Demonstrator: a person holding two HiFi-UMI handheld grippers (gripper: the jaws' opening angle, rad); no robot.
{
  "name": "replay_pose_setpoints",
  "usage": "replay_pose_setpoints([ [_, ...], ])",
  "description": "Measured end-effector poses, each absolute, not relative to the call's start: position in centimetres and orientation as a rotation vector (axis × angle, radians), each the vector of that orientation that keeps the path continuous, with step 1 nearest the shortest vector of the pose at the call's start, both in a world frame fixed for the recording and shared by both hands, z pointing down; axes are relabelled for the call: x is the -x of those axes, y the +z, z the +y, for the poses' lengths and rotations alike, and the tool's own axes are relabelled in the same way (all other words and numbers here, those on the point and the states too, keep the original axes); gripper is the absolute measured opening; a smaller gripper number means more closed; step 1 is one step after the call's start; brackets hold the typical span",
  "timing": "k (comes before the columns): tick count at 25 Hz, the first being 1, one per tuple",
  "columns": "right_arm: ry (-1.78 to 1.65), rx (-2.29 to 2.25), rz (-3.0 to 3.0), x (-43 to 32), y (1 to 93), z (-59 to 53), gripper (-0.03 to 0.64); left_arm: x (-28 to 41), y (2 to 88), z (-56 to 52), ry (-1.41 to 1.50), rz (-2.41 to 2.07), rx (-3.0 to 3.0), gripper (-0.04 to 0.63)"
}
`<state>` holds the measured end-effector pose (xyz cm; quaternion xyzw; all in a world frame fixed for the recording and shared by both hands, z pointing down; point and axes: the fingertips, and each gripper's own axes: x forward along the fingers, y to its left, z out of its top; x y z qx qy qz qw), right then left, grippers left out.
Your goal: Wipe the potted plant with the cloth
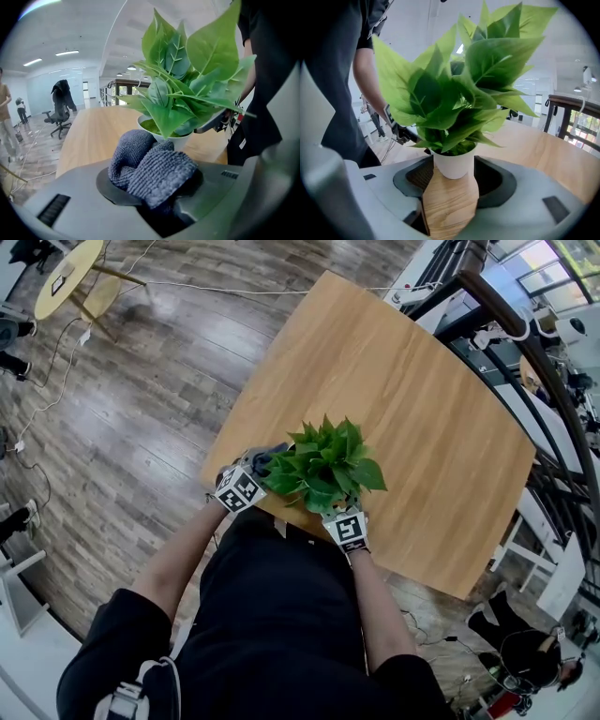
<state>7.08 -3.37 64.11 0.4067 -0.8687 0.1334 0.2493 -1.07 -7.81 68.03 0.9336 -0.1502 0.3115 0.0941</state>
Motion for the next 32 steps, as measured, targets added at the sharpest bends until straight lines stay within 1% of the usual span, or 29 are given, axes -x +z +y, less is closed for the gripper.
replay_pose_setpoints([
  [5, 0.254, -0.992, -2.383, -6.2, 63.6, -4.6, 0.253, 0.9, 68.3, -6.8, 0.966, -0.367, -2.790, 0.156],
  [14, 0.278, -1.037, -2.375, -5.9, 63.6, -4.8, 0.253, 1.0, 68.1, -5.7, 0.961, -0.362, -2.785, 0.157],
  [20, 0.306, -1.027, -2.316, -6.1, 64.6, -4.7, 0.252, 1.2, 69.0, -4.1, 1.016, -0.280, -2.798, 0.157],
  [25, 0.299, -0.961, -2.363, -5.5, 64.0, -3.9, 0.252, 1.0, 68.7, -5.5, 0.944, -0.382, -2.745, 0.156],
  [29, 0.299, -0.860, -2.404, -4.4, 64.1, -1.9, 0.252, 1.2, 68.7, -6.5, 0.950, -0.414, -2.739, 0.157],
  [32, 0.338, -0.956, -2.395, -5.3, 64.0, -2.8, 0.253, 1.7, 68.5, -7.2, 0.941, -0.429, -2.735, 0.157],
])
